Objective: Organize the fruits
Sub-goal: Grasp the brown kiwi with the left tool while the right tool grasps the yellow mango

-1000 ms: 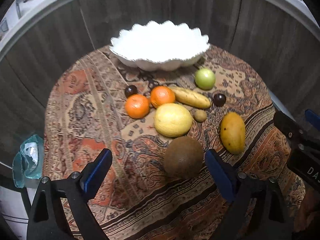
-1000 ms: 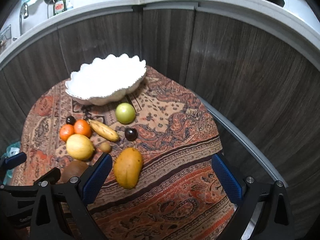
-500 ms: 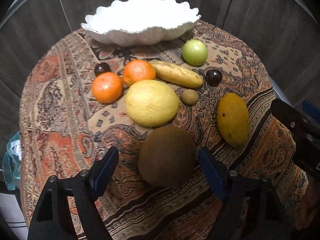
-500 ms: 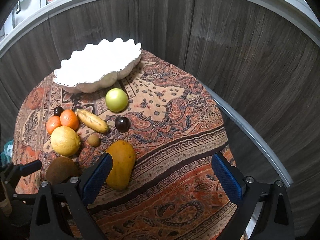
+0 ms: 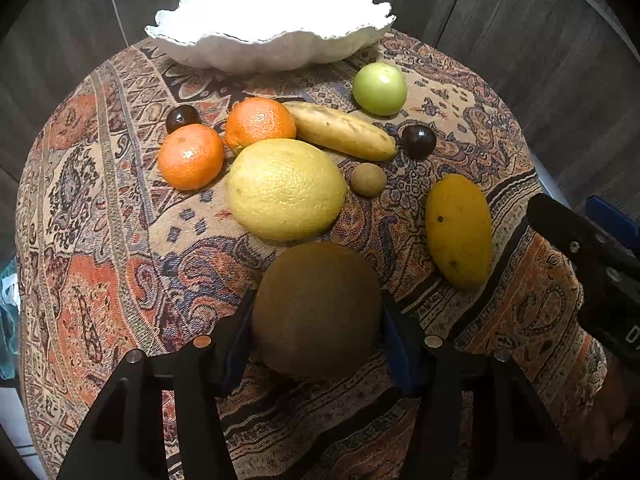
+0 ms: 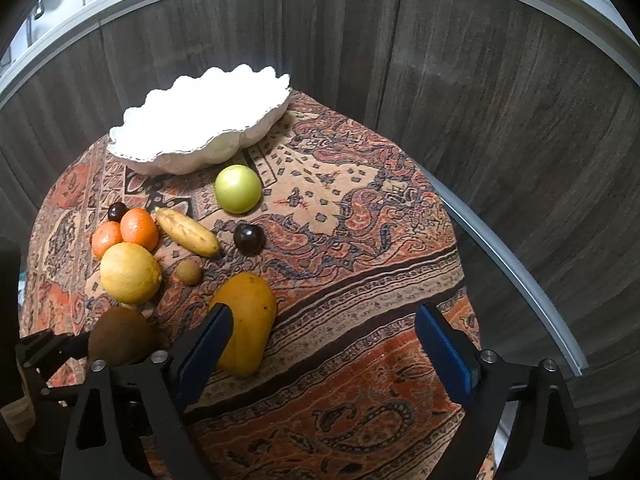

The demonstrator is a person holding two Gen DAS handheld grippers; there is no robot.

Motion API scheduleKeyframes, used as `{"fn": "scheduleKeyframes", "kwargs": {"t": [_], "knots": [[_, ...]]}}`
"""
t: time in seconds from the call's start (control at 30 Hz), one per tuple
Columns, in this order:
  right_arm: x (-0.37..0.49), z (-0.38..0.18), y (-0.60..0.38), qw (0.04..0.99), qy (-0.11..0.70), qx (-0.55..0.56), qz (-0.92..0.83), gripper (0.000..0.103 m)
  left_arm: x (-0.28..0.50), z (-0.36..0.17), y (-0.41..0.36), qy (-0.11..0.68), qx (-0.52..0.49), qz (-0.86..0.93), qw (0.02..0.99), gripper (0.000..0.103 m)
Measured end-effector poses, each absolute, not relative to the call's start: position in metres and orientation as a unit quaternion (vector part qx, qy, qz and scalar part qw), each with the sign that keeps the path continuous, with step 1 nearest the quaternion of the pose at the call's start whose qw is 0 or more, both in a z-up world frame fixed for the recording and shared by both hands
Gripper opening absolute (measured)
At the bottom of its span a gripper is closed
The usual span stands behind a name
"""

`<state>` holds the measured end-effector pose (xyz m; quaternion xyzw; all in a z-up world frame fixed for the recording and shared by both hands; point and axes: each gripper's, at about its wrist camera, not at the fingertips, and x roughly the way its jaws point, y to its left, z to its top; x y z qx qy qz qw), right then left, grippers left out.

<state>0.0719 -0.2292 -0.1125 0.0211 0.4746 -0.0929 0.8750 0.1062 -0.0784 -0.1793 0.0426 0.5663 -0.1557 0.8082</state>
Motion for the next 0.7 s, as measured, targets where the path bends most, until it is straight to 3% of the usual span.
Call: {"fn": "scheduleKeyframes", "kwargs": {"t": [0.4, 0.6, 0.7], "knots": [[0.093, -0.124, -0.206, 0.872, 0.486, 0.013, -0.056, 0.089, 0.102, -0.154, -0.038, 0.551, 0.018, -0.126, 0.825, 0.056], [0.106, -0.149, -0.192, 0.856, 0.514, 0.007, -0.044, 0.075, 0.103, -0.151, -0.021, 0.542, 0.016, -0.103, 0.834, 0.056], [0.107, -0.157, -0.188, 0.852, 0.522, 0.004, -0.045, 0.074, 0.103, -0.151, -0.019, 0.540, 0.015, -0.098, 0.836, 0.056]]}}
